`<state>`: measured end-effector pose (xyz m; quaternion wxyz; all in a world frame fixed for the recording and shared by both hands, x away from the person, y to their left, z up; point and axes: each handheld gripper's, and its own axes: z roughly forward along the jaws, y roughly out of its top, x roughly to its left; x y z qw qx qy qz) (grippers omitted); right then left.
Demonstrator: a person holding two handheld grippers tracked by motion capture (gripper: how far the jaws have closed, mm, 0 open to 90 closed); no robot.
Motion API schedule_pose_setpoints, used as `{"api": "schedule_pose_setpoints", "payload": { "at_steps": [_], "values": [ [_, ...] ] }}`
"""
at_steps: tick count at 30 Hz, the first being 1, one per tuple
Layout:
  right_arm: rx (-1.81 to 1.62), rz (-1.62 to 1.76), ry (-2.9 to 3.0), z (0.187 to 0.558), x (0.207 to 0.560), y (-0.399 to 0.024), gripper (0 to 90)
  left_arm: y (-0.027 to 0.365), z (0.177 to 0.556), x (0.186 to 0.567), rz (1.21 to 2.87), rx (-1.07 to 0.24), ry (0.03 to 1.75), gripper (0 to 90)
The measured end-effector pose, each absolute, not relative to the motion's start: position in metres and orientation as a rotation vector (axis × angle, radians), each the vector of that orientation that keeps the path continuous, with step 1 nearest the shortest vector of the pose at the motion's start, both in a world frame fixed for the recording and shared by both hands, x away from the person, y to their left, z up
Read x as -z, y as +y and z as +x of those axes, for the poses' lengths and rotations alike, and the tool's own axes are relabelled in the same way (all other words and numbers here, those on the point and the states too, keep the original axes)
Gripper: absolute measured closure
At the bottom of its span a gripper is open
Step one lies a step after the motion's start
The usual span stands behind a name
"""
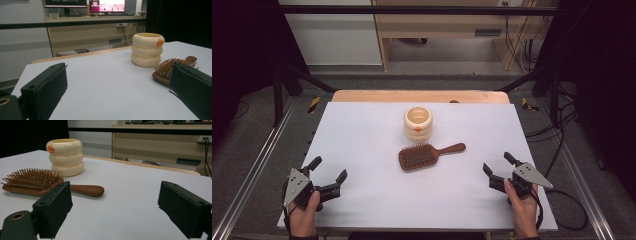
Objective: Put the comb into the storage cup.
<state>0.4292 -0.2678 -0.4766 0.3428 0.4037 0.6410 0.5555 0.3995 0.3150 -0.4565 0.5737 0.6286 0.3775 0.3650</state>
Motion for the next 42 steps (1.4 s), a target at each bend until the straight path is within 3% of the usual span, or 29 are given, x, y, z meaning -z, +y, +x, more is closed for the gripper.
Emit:
{"api": "schedule_pose_setpoints", "payload": {
  "at_steps": [29, 35, 42],
  "values": [
    [-1.457, 1.086, 1.674, 0.43, 0.472, -0.258, 10.6, 0.314, 0.4, 0.457, 1.48, -0.853, 0.894, 1.7],
    [-1.415, 1.097, 1.75, 0.44, 0.455, -0.236, 9.9, 0.318, 0.399, 0.457, 1.46, -0.851, 0.906, 1.7],
    [-1.337, 0.967, 1.918, 0.467, 0.411, -0.191, 11.8, 0.322, 0.397, 0.456, 1.44, -0.854, 0.913, 1.7]
  ]
}}
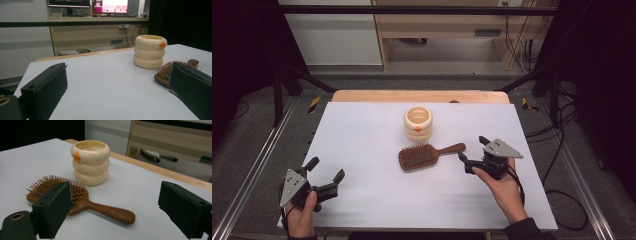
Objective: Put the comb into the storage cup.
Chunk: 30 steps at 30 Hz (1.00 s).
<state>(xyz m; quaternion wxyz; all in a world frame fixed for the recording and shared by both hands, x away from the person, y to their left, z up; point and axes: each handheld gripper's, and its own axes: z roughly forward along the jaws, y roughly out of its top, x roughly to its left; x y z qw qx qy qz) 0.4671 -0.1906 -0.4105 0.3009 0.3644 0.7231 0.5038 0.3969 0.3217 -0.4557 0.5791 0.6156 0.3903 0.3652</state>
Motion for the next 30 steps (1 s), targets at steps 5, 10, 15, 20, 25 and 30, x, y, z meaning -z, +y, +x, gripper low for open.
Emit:
{"api": "schedule_pose_setpoints", "payload": {
  "at_steps": [5, 10, 15, 20, 25, 30],
  "values": [
    [-1.312, 0.943, 1.951, 0.482, 0.389, -0.172, 13.1, 0.324, 0.397, 0.456, 1.432, -0.852, 0.92, 1.8],
    [-1.302, 0.965, 1.982, 0.502, 0.371, -0.157, 15.0, 0.327, 0.395, 0.455, 1.418, -0.861, 0.92, 1.7],
    [-1.282, 0.978, 1.989, 0.517, 0.36, -0.151, 15.7, 0.331, 0.396, 0.455, 1.407, -0.86, 0.933, 1.7],
    [-1.251, 0.974, 2.003, 0.524, 0.358, -0.149, 18.7, 0.331, 0.395, 0.455, 1.407, -0.861, 0.934, 1.7],
    [-1.227, 0.963, 2.02, 0.527, 0.364, -0.144, 26.9, 0.331, 0.395, 0.455, 1.414, -0.862, 0.929, 1.7],
    [-1.204, 0.975, 2.053, 0.536, 0.374, -0.136, 38.8, 0.33, 0.396, 0.455, 1.415, -0.862, 0.928, 1.7]
  ]
}}
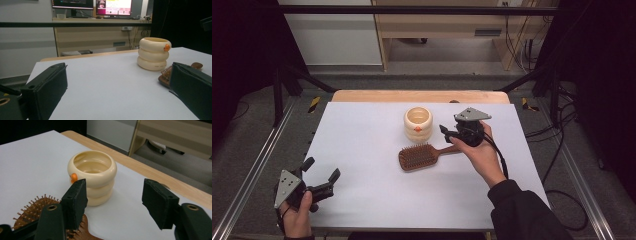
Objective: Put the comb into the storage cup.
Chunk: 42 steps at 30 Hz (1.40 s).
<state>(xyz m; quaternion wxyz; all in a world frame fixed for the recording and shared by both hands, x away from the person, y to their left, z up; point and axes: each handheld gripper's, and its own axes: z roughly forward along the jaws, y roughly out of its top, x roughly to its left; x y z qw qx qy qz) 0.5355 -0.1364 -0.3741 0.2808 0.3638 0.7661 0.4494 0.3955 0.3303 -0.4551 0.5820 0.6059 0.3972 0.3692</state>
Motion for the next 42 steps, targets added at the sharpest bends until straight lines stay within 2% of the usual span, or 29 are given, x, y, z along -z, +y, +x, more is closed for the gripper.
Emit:
{"api": "schedule_pose_setpoints", "payload": {
  "at_steps": [3, 8, 9, 10, 11, 12, 13, 21, 42],
  "values": [
    [-1.188, 0.985, 2.062, 0.54, 0.379, -0.134, 40.5, 0.33, 0.396, 0.455, 1.416, -0.86, 0.924, 1.7],
    [-1.17, 1.025, 2.08, 0.555, 0.399, -0.132, 57.2, 0.33, 0.396, 0.455, 1.416, -0.86, 0.923, 1.8],
    [-1.17, 1.025, 2.08, 0.555, 0.399, -0.132, 57.2, 0.33, 0.396, 0.455, 1.416, -0.86, 0.923, 1.7],
    [-1.161, 1.041, 2.095, 0.559, 0.407, -0.131, 64.4, 0.33, 0.396, 0.455, 1.418, -0.86, 0.922, 1.7],
    [-1.161, 1.041, 2.095, 0.559, 0.407, -0.131, 64.4, 0.33, 0.396, 0.455, 1.42, -0.859, 0.923, 1.7],
    [-1.142, 1.046, 2.104, 0.562, 0.415, -0.129, 71.2, 0.33, 0.396, 0.455, 1.419, -0.859, 0.923, 1.8],
    [-1.141, 1.051, 2.114, 0.564, 0.418, -0.128, 73.9, 0.33, 0.396, 0.455, 1.419, -0.859, 0.923, 1.7],
    [-1.092, 1.046, 2.208, 0.57, 0.439, -0.119, 88.0, 0.33, 0.396, 0.455, 1.421, -0.86, 0.922, 1.7],
    [-1.01, 1.023, 2.377, 0.572, 0.478, -0.101, 90.0, 0.33, 0.396, 0.455, 1.424, -0.861, 0.918, 1.7]
  ]
}}
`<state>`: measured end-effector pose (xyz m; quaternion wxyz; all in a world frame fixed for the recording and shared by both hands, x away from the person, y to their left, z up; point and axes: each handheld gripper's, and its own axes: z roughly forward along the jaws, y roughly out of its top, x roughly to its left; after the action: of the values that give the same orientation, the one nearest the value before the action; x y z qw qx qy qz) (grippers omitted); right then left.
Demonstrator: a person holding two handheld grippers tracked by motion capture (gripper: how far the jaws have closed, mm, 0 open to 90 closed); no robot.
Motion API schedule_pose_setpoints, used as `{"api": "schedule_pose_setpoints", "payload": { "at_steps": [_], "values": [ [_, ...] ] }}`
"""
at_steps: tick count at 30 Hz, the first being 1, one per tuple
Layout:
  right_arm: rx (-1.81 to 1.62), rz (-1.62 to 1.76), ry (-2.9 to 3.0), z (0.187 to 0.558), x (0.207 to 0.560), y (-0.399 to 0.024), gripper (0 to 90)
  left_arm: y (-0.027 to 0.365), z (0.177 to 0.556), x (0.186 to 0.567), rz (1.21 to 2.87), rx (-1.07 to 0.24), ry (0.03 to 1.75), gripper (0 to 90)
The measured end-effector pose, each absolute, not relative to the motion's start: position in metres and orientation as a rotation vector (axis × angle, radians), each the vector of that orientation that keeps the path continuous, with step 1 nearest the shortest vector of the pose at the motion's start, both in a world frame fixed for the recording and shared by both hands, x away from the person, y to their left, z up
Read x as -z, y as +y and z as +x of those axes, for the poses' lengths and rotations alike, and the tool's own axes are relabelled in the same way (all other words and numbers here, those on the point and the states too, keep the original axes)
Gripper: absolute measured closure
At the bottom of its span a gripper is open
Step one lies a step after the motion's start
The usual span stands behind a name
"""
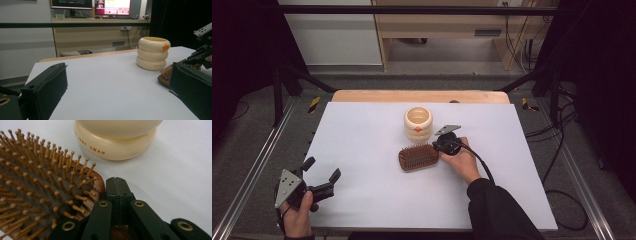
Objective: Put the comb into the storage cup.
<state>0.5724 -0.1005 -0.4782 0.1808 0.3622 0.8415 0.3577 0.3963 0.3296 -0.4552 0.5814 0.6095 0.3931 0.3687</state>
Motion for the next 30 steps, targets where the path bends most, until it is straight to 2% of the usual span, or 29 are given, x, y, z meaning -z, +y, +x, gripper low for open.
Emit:
{"api": "schedule_pose_setpoints", "payload": {
  "at_steps": [18, 30],
  "values": [
    [-0.992, 0.887, 2.471, 0.544, 0.478, -0.075, 90.0, 0.329, 0.396, 0.455, 1.425, -0.863, 0.917, 1.7],
    [-0.902, 0.86, 2.567, 0.532, 0.47, -0.081, 90.0, 0.33, 0.396, 0.455, 1.425, -0.865, 0.919, 1.7]
  ]
}}
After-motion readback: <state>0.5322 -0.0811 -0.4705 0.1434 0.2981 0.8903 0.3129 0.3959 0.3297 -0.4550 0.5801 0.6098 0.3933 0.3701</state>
